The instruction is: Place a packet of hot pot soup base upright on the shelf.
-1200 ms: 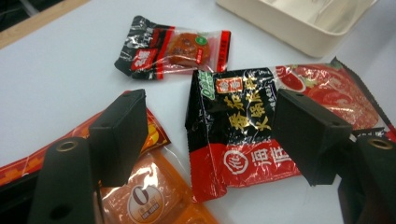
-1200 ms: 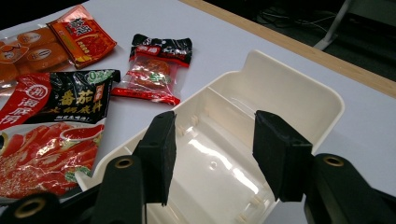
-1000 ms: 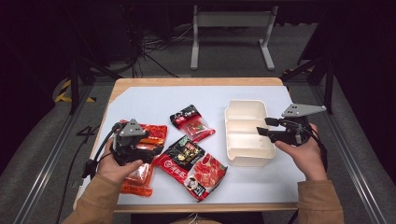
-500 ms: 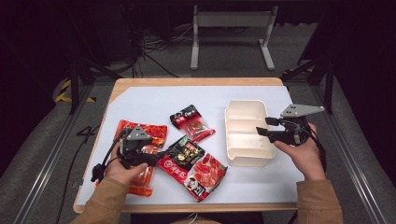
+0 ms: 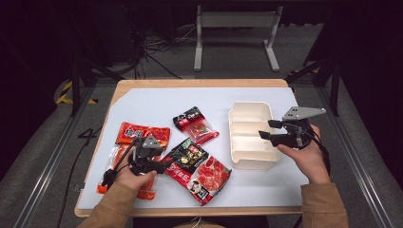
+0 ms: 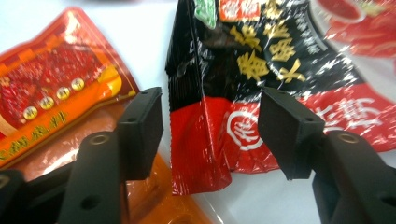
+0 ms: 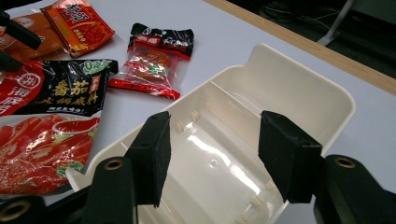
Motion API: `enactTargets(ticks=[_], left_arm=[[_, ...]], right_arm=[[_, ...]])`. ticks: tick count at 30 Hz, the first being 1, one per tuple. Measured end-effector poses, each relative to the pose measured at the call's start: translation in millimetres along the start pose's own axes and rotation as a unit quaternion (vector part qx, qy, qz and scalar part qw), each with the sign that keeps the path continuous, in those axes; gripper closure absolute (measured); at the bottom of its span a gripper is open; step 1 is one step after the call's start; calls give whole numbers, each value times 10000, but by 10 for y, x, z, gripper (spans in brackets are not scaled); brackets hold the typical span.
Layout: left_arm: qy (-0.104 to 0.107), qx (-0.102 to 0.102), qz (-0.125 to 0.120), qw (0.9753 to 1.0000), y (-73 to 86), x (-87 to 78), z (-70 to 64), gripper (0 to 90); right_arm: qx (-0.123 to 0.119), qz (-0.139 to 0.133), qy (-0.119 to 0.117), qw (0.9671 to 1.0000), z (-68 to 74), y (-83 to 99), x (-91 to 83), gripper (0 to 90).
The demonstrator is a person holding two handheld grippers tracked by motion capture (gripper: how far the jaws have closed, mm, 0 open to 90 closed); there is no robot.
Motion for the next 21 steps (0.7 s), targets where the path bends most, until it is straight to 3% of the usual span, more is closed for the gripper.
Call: enactTargets(ticks=[2, 6, 18, 21], left_arm=[[74, -144, 55, 9999, 27, 36, 14, 469], [63, -236, 47, 9997, 44, 59, 35, 483], [228, -352, 127, 9990, 80, 191, 4, 466], [330, -350, 138, 9987, 79, 212, -18, 530]], right_arm=[[4, -3, 12, 10000, -3, 0, 1, 442], [1, 1, 8, 10000, 0, 0, 7, 441], [0, 55, 16, 10000, 3, 13, 41, 435], [-4, 55, 21, 10000, 6, 12, 45, 432]])
Point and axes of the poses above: each handheld gripper's, and its own axes: x roughly forward along the jaws, y roughly out of its underside, z roughly to its left, the point moved 8 cm from there along x, roughly forward along the jaws, and after that the axes turned 3 degrees about z, right-handed, at the moved point
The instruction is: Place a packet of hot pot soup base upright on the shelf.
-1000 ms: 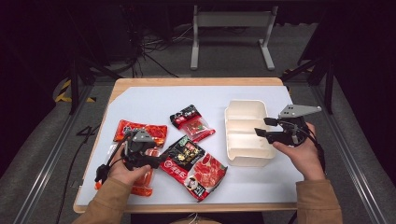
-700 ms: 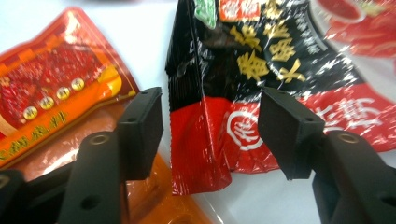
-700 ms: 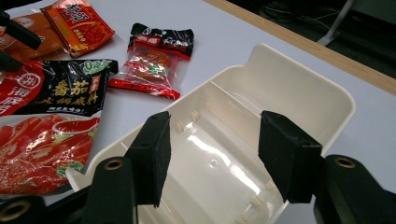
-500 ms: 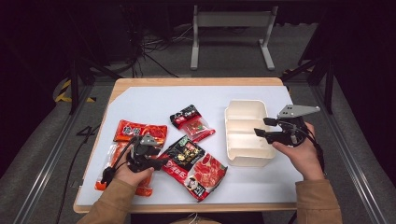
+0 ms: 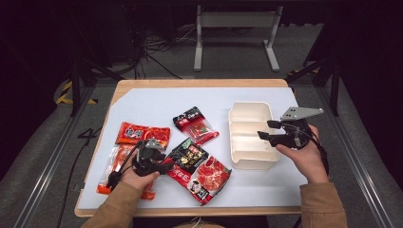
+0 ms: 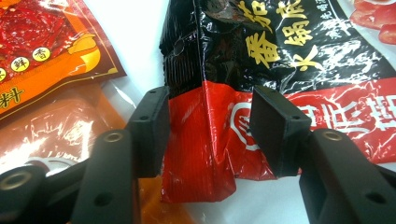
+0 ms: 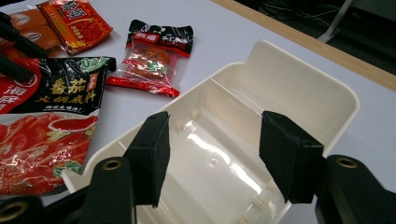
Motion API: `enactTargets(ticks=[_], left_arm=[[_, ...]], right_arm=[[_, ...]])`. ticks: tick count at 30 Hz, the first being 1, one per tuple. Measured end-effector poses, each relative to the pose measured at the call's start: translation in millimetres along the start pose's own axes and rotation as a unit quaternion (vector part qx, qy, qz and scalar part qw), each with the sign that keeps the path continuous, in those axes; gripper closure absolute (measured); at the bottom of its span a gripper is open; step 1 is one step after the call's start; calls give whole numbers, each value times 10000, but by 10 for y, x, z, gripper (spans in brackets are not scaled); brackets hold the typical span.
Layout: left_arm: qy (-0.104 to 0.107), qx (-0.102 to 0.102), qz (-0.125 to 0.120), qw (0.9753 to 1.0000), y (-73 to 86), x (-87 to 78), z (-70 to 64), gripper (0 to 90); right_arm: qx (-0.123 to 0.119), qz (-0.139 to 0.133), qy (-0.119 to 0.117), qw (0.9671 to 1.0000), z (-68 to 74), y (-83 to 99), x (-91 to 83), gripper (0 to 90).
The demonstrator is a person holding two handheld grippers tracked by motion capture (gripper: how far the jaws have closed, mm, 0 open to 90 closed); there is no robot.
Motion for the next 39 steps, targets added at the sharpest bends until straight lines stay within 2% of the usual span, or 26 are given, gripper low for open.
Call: enactTargets(ticks=[3, 5, 11, 16, 21, 24, 26, 28, 39], left_arm=[[71, -2, 19, 10000, 4, 22, -32, 584], [140, -8, 17, 9999, 5, 34, -61, 654], [275, -161, -12, 9995, 10, 37, -60, 734], [271, -232, -74, 9993, -4, 16, -60, 843], [314, -319, -133, 9989, -16, -25, -68, 876], [318, -324, -320, 9985, -56, -105, -85, 880], [363, -289, -528, 9975, -109, -207, -121, 880], [343, -276, -603, 9972, -128, -239, -137, 881], [137, 112, -1268, 9918, -299, -605, -290, 882]], right_arm=[[-1, -3, 5, 10000, 1, -2, 1, 430], [2, -1, 4, 10000, 1, -2, 3, 429], [-3, 3, -4, 10000, 11, -4, 9, 425], [-5, 19, -26, 10000, 19, -3, 20, 427], [31, 61, -152, 9999, 34, 4, 27, 476], [41, 14, -173, 9998, 32, -3, 17, 496], [55, -29, -168, 9998, 24, -8, 6, 510], [65, -48, -169, 9998, 22, -9, -3, 512], [136, -180, -115, 9997, 11, -43, -68, 491]])
Point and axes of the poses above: each handheld gripper's, and its own axes: x roughly forward along the jaws, y roughly out of its underside, z roughly to its left, the point moved 8 cm from there along x, roughly forward along the jaws, and after that the axes turned 3 degrees about z, right-handed, at the moved point
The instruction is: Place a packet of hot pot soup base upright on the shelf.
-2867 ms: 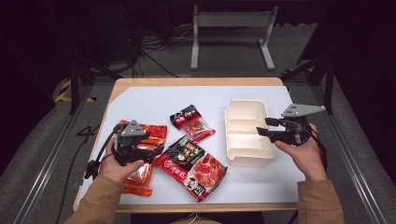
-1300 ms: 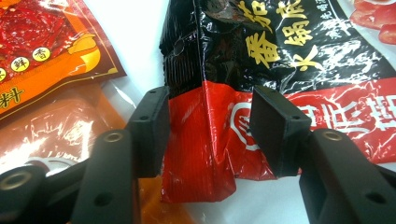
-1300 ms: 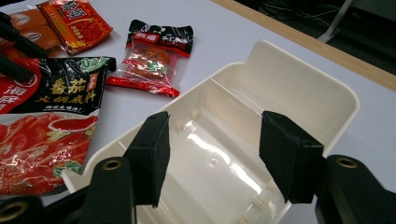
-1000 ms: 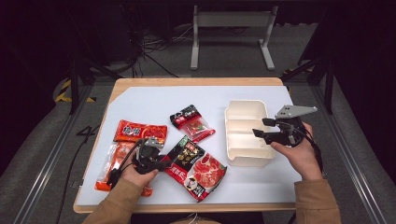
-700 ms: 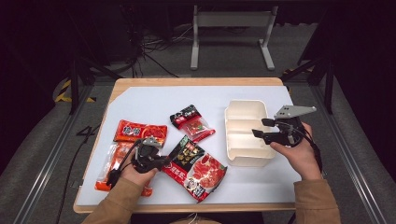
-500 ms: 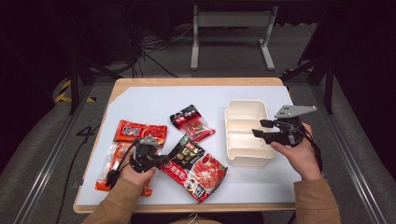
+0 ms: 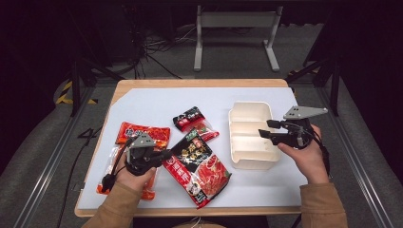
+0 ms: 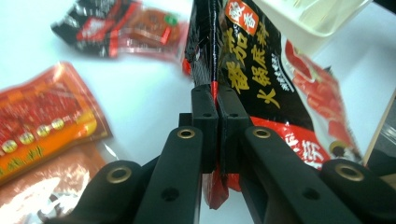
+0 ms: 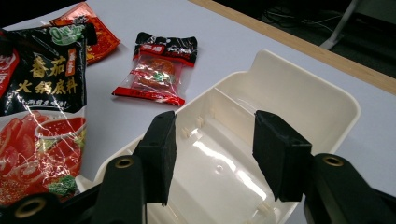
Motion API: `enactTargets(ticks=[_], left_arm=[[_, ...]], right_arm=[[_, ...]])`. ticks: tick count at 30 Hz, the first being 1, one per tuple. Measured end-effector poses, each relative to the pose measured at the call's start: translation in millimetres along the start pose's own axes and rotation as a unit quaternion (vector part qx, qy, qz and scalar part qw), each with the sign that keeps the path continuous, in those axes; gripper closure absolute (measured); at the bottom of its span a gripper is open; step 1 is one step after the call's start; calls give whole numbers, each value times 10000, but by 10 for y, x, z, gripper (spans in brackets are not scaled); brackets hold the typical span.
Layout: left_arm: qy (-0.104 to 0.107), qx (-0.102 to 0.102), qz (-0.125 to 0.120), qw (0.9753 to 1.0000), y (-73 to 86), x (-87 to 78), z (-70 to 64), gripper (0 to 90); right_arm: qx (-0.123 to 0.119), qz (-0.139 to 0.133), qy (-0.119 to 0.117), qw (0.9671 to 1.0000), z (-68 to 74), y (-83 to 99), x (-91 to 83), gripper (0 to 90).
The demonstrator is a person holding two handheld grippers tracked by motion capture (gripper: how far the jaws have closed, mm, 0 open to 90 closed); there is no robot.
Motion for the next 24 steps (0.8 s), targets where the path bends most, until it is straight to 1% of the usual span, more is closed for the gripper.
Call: enactTargets(ticks=[3, 4, 7, 8, 9, 11, 12, 17, 19, 22, 24], left_arm=[[14, 140, -161, 9998, -66, -67, -56, 881], [18, 155, -175, 9997, -76, -83, -76, 881], [-13, 367, -304, 9989, -141, -146, -155, 881], [-11, 380, -325, 9987, -155, -166, -188, 881], [-16, 472, -361, 9982, -173, -181, -200, 881], [-32, 588, -438, 9973, -214, -233, -257, 881], [-39, 605, -456, 9971, -224, -250, -275, 880], [-88, 885, -647, 9939, -310, -365, -355, 880], [-114, 899, -676, 9936, -320, -382, -369, 880], [-187, 1014, -747, 9919, -354, -425, -386, 880], [-222, 1042, -797, 9911, -379, -448, -386, 880]], right_arm=[[-18, -9, -1, 10000, 8, -6, -9, 493], [-17, -9, -3, 10000, 13, -9, -12, 493], [-40, -30, -11, 10000, 30, -24, -22, 494], [-51, -48, -8, 10000, 40, -34, -29, 495], [-65, -64, -16, 10000, 49, -44, -36, 495], [-95, -99, -37, 9999, 71, -64, -48, 496], [-102, -114, -57, 9999, 89, -76, -56, 495], [-200, -152, -135, 9996, 159, -117, -76, 495], [-199, -157, -136, 9996, 171, -125, -83, 494], [-253, -240, -210, 9992, 219, -166, -118, 494], [-266, -258, -239, 9990, 237, -177, -122, 493]])
Point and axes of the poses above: each handheld gripper's, and its own axes: x roughly forward along the jaws, y roughly out of its underside, z roughly to its left, the point moved 8 cm from there along x, roughly forward along the jaws, and after that the axes turned 3 degrees about z, right-handed, at the moved point
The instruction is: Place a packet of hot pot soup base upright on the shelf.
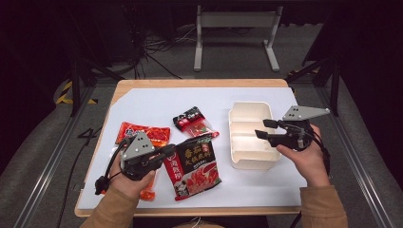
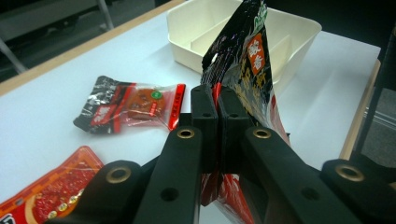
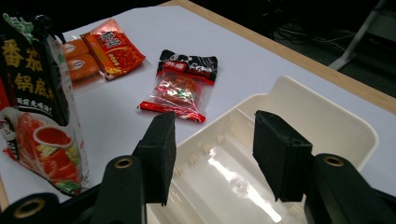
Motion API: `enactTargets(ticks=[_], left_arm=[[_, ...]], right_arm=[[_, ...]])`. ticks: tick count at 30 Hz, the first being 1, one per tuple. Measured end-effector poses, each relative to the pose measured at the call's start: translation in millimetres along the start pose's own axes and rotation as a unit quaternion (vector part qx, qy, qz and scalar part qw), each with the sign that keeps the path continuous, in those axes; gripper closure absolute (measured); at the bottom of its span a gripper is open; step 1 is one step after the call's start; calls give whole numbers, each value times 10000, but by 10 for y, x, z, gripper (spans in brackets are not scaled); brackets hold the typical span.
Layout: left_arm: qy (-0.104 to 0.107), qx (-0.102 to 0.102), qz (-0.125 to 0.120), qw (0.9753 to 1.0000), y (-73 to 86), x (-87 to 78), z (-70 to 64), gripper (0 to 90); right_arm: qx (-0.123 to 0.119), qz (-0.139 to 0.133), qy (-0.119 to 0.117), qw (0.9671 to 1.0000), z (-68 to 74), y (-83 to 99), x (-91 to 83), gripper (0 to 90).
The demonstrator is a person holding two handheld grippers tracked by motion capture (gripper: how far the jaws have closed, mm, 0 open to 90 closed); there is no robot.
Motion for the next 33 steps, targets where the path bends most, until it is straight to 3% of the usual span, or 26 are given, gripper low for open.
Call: enactTargets(ticks=[8, 15, 24, 25, 33], left_arm=[[-26, 190, -217, 9996, -203, -53, 25, 881], [-41, 435, -231, 9988, -294, -67, -32, 880], [143, 580, -258, 9979, -328, -42, -124, 880], [179, 621, -259, 9976, -334, -35, -146, 880], [270, 728, -219, 9967, -334, 6, -223, 879]], right_arm=[[-112, -113, -228, 9996, 157, -103, -14, 486], [-210, -269, -600, 9976, 367, -219, -27, 478], [-406, -425, -1184, 9912, 701, -349, 34, 421], [-463, -476, -1345, 9887, 782, -374, 59, 405], [-646, -402, -1473, 9862, 956, -397, 170, 365]])
Point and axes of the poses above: each handheld gripper's, and its own axes: x roughly forward along the jaws, y roughly out of its underside, z roughly to its left, the point moved 8 cm from there along x, roughly forward along the jaws, and after that the axes turned 3 degrees about z, right-handed, at the moved point
